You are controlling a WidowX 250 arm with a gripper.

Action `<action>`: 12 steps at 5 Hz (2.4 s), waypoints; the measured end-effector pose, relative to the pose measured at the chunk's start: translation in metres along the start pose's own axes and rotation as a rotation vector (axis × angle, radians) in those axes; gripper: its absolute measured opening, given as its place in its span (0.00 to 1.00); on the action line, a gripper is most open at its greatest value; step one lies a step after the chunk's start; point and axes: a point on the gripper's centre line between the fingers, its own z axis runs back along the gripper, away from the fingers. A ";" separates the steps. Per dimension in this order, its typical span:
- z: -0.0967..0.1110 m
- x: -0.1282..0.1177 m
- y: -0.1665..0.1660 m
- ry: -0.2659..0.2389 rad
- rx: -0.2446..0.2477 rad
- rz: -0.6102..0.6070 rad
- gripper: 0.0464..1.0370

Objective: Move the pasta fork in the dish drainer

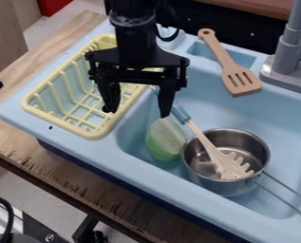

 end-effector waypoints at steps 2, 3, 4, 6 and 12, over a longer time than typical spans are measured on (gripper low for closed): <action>-0.012 -0.004 -0.006 -0.019 -0.008 0.155 0.96; -0.017 -0.003 -0.015 -0.068 -0.026 0.267 0.96; -0.016 -0.001 -0.023 -0.077 -0.067 0.369 0.96; -0.017 0.013 -0.038 -0.061 -0.081 0.521 0.96; -0.043 0.028 -0.043 -0.075 -0.061 0.715 0.64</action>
